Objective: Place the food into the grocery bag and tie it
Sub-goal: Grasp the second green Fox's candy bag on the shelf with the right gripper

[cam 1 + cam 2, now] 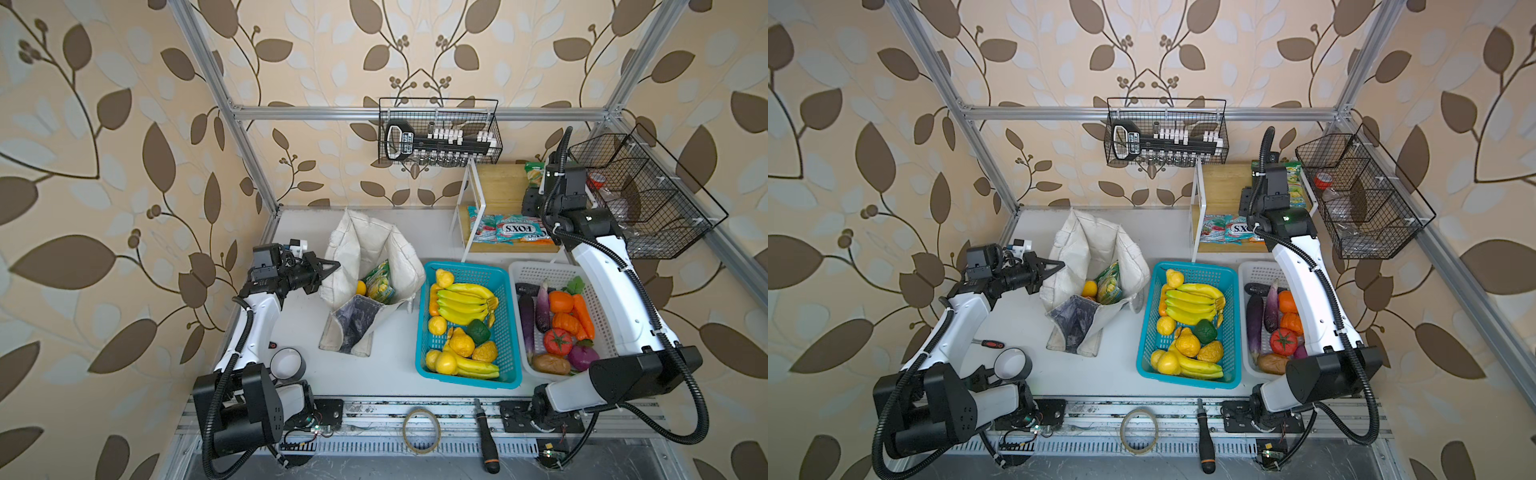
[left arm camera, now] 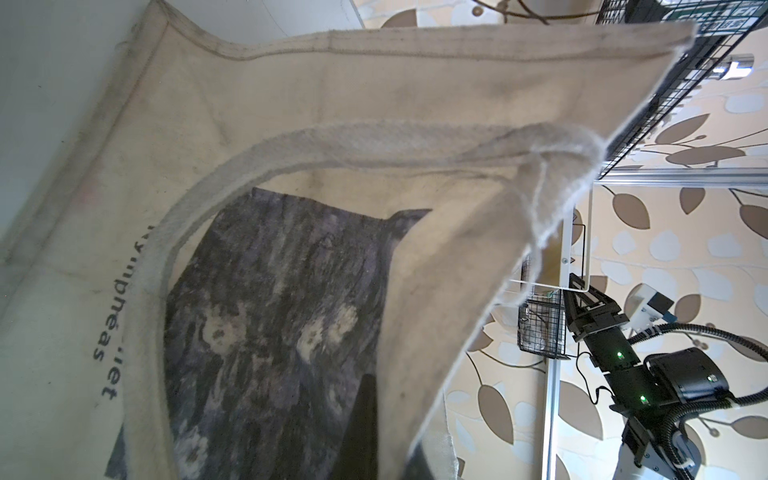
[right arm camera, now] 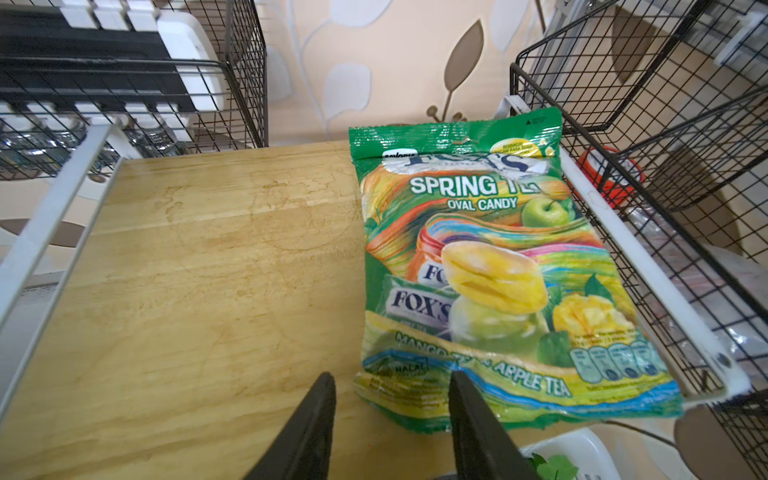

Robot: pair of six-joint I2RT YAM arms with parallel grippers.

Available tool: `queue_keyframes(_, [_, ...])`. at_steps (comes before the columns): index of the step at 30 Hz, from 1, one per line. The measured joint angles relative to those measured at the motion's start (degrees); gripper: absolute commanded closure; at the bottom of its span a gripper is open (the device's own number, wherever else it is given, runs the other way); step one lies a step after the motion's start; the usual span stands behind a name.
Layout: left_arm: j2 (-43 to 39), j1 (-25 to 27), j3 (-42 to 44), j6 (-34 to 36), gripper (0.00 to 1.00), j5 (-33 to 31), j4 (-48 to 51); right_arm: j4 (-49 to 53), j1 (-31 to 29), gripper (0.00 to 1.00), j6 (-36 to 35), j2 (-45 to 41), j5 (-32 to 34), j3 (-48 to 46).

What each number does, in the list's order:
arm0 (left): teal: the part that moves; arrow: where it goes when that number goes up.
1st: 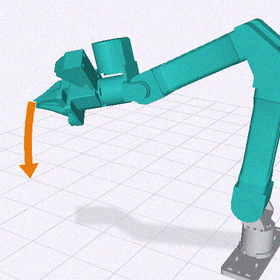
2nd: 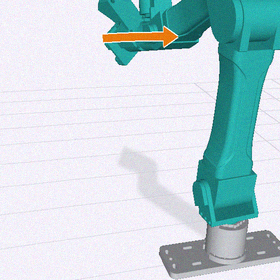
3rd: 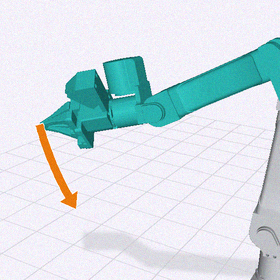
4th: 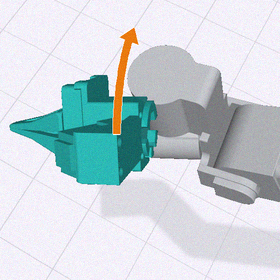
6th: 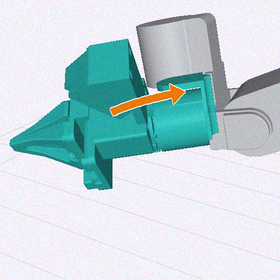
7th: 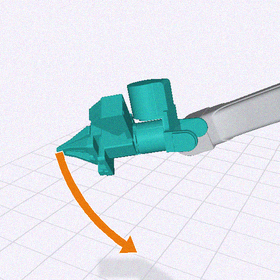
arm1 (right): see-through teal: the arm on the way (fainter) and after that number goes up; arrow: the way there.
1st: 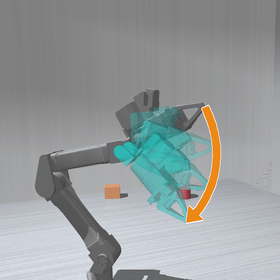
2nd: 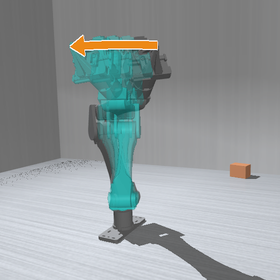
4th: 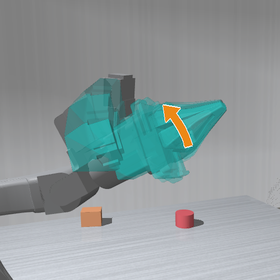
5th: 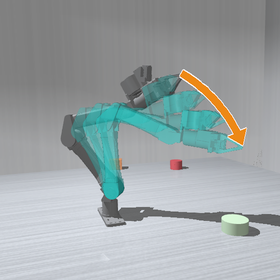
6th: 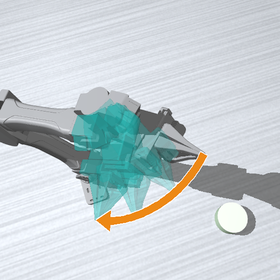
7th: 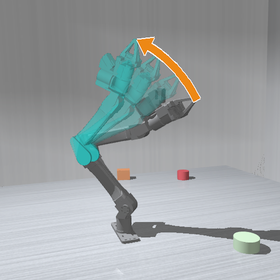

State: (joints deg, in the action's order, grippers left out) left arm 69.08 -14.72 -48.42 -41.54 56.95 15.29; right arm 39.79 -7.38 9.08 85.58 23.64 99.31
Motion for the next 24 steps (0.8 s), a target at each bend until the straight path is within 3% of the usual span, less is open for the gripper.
queue_keyframes(6, [0.0, 0.0, 0.0, -0.5, 1.00, 0.2, -0.5, 0.1, -0.1, 0.57, -0.5, 1.5, 1.5, 0.0])
queue_keyframes(20, [0.0, -0.8, 0.9, -1.0, 1.00, 1.1, -1.2, -0.3, -0.1, 1.00, -1.1, 2.7, 1.8, 0.1])
queue_keyframes(24, [0.0, -0.8, 0.9, -1.3, 1.00, 1.2, -1.8, -0.4, 0.4, 1.00, -0.8, 2.5, 0.1, 0.1])
